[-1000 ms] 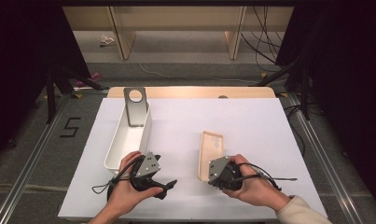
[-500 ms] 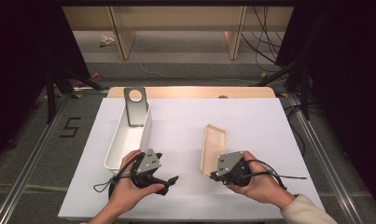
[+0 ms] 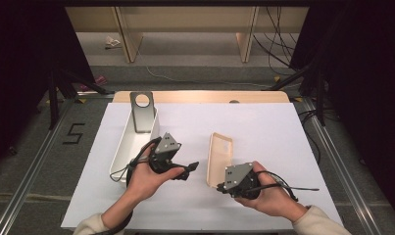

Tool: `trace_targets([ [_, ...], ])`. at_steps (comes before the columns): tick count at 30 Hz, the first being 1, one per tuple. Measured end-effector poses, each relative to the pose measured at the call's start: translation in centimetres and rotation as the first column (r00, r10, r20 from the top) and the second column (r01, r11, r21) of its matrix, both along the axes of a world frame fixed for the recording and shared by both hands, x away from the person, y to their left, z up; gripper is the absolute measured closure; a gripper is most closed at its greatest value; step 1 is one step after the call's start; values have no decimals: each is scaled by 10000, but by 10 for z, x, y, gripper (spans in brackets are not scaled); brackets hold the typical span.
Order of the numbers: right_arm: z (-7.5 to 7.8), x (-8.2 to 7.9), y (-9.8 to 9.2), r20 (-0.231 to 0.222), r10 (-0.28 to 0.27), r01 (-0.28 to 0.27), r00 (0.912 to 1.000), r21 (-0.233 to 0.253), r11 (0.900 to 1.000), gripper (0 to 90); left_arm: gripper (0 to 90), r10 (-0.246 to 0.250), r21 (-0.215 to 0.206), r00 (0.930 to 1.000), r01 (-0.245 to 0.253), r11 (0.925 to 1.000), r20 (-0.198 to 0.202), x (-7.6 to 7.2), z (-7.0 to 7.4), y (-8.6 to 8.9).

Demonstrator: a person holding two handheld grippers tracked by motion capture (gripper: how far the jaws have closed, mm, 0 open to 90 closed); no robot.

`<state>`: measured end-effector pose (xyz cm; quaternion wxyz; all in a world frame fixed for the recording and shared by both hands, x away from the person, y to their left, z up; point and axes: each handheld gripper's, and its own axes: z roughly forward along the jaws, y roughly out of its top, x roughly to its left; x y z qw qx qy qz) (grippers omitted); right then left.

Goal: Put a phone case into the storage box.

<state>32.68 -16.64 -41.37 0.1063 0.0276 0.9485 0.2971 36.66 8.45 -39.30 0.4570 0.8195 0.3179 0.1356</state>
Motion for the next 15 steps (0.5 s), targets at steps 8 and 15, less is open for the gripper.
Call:
trace_targets([
  [8, 1, -3, 3, 164, 93, -92, 9998, -86, 9999, 880, 213, 194, -294, 9937, -228, 9993, -1104, 34, 7, -26],
  [15, 1, -4, 5, 282, 173, -169, 9995, -171, 9997, 879, 318, 772, 161, 9841, -756, 9970, -1601, 57, 12, -43],
])
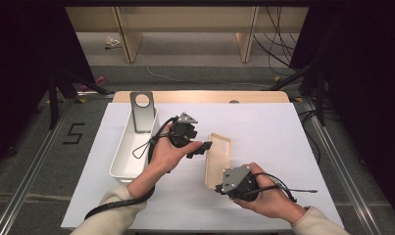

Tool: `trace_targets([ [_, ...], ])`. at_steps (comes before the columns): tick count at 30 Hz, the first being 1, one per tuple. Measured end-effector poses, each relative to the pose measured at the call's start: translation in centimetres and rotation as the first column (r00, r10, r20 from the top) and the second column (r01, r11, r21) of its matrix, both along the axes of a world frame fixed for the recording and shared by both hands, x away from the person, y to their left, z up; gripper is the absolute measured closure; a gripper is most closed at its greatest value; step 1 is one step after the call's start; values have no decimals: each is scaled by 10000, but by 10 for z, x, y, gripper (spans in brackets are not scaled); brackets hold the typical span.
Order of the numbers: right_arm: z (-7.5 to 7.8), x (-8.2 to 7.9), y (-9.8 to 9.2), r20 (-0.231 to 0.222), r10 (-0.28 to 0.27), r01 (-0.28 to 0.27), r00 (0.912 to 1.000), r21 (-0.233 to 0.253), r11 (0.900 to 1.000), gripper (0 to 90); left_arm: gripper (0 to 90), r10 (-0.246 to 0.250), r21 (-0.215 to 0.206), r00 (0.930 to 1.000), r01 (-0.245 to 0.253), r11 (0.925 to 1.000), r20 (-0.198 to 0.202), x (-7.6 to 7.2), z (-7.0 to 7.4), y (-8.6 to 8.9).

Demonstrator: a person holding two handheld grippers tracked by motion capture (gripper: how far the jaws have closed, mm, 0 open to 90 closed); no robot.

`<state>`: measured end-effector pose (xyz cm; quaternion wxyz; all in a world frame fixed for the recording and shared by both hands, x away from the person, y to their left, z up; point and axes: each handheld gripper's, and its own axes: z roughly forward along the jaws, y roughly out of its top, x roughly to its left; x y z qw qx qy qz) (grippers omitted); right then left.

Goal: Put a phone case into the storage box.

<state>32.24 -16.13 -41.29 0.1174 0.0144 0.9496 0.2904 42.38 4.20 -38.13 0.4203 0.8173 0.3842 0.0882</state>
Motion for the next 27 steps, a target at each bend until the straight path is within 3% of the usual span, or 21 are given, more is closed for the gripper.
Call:
trace_targets([
  [7, 0, -2, 2, 218, 98, -97, 9997, -86, 9999, 880, 399, 306, 76, 9954, -301, 9995, -913, 16, -2, -13],
  [12, 0, -3, 3, 385, 149, -144, 9991, -132, 9998, 880, 503, 329, -531, 9819, -435, 9976, -1865, 23, -8, -14],
  [16, 0, -4, 4, 367, 147, -139, 9992, -213, 9997, 879, 578, 423, -566, 9785, -548, 9969, -2021, 24, -12, -13],
  [22, -3, -4, 5, 330, 248, -234, 9991, -419, 9988, 878, 694, 527, -626, 9795, -660, 9958, -1942, 20, -12, -12],
  [27, -8, -3, 7, 327, 227, -204, 9992, -707, 9973, 878, 740, 499, -1144, 9819, -717, 9908, -1829, 14, -6, -13],
])
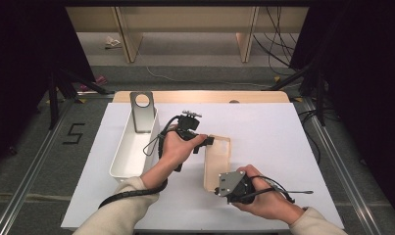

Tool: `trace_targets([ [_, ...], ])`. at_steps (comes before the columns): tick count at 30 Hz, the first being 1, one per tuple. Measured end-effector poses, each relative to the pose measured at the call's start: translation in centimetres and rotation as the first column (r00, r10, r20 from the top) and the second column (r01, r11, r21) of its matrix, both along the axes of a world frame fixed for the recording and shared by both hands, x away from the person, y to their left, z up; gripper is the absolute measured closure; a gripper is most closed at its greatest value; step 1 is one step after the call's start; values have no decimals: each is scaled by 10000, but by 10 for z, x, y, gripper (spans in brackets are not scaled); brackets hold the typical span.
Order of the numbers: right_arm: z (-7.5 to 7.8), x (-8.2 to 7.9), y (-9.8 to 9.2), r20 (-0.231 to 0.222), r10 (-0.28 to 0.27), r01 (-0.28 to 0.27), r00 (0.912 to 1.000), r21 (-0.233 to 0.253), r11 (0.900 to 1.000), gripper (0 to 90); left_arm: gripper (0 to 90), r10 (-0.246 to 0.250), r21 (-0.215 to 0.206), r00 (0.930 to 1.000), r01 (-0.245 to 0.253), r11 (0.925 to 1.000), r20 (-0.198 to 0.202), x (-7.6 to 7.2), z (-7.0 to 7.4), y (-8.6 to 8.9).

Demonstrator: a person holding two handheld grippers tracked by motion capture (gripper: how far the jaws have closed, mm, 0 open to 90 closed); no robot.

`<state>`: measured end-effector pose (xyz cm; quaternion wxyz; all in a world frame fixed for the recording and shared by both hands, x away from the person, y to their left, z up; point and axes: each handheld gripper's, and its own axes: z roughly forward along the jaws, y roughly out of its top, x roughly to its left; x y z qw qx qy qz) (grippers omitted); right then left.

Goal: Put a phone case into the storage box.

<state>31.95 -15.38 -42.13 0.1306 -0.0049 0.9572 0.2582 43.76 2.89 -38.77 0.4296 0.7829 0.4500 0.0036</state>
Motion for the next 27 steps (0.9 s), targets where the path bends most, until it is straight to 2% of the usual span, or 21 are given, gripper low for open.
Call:
trace_targets([
  [5, -5, 2, 1, -92, -155, 153, 9998, -177, 9997, 847, 805, -144, -668, 9994, 164, 9976, 309, -8, 7, -6],
  [6, -7, 2, 1, -89, -264, 263, 9996, -209, 9994, 822, 805, -196, -224, 9967, 215, 9995, 792, -11, 10, -9],
  [7, -7, 3, 0, -27, -379, 379, 9993, -156, 9992, 787, 806, -231, 4, 9925, 233, 9997, 1197, -13, 12, -10],
  [10, -6, 6, -3, -109, -671, 674, 9977, 222, 9975, 700, 807, -306, -129, 9870, 331, 9994, 1578, -16, 16, -9],
  [13, -3, 10, -8, -59, -1076, 1077, 9942, 836, 9907, 587, 807, -354, 191, 9657, 315, 9993, 2573, -21, 18, -3],
  [14, -1, 11, -11, -127, -1166, 1173, 9931, 1029, 9878, 561, 807, -366, 269, 9596, 303, 9992, 2789, -22, 19, -1],
  [15, -1, 12, -12, -146, -1383, 1391, 9903, 1262, 9822, 527, 807, -299, 289, 9511, 221, 9993, 3073, -24, 20, 3],
  [17, 1, 15, -16, -264, -1656, 1676, 9858, 1672, 9716, 480, 807, -199, 253, 9412, 121, 9996, 3373, -26, 21, 10],
  [20, 2, 20, -23, -515, -2229, 2288, 9735, 2298, 9460, 397, 807, 25, 53, 9260, -49, 10000, 3775, -31, 24, 24],
  [24, 2, 25, -30, -968, -2717, 2883, 9575, 2893, 9128, 299, 807, 372, -331, 9133, -260, 9991, 4056, -38, 24, 39],
  [27, 1, 29, -35, -1296, -2979, 3244, 9458, 3254, 8882, 258, 807, 515, -483, 9078, -345, 9982, 4163, -45, 22, 46],
])
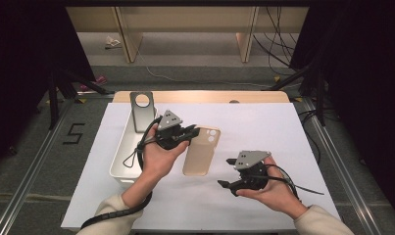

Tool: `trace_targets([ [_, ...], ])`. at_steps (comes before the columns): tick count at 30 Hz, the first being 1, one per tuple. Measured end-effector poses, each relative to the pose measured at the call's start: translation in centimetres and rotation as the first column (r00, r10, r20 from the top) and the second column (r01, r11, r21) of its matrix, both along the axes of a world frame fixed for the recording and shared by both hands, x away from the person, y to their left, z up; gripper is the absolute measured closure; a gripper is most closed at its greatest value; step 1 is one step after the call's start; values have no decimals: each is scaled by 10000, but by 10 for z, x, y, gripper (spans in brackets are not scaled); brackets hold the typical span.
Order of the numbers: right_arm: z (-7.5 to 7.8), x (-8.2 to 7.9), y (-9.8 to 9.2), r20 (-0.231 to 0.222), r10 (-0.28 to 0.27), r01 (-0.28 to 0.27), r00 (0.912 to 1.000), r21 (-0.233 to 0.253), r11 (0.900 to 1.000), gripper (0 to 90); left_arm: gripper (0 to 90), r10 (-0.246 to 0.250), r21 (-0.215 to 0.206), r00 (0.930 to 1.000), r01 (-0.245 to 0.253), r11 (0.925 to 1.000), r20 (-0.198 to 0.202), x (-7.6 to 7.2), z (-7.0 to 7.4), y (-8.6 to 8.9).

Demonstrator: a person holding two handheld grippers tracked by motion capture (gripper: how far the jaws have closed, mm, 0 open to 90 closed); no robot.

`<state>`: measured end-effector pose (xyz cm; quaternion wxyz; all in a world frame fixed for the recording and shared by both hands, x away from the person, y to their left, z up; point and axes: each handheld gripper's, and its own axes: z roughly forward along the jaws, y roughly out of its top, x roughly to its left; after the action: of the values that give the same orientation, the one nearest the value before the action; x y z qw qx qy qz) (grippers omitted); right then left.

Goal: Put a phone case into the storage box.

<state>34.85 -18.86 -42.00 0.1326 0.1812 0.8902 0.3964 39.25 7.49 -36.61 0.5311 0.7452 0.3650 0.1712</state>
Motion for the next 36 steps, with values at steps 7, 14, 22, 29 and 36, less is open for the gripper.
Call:
trace_targets([
  [7, 1, 8, -19, -329, -792, 820, 9963, 979, 9918, 220, 807, -79, 233, 9991, 69, 9997, 429, -11, -2, 11],
  [14, 1, 17, -42, -620, -1454, 1549, 9874, 1955, 9684, 214, 807, -68, -9, 9980, 69, 10000, 636, -16, 2, 21],
  [22, 1, 17, -61, -732, -1895, 2016, 9791, 2335, 9512, 208, 807, 32, -132, 9963, -20, 9999, 858, -16, 11, 32],
  [29, 1, 15, -68, -673, -2130, 2230, 9747, 2376, 9454, 204, 808, 181, 100, 9917, -196, 9998, 1275, -16, 18, 41],
  [36, 1, 14, -74, -717, -2224, 2334, 9723, 2496, 9398, 204, 808, 359, 79, 9893, -374, 9993, 1416, -13, 23, 51],
])
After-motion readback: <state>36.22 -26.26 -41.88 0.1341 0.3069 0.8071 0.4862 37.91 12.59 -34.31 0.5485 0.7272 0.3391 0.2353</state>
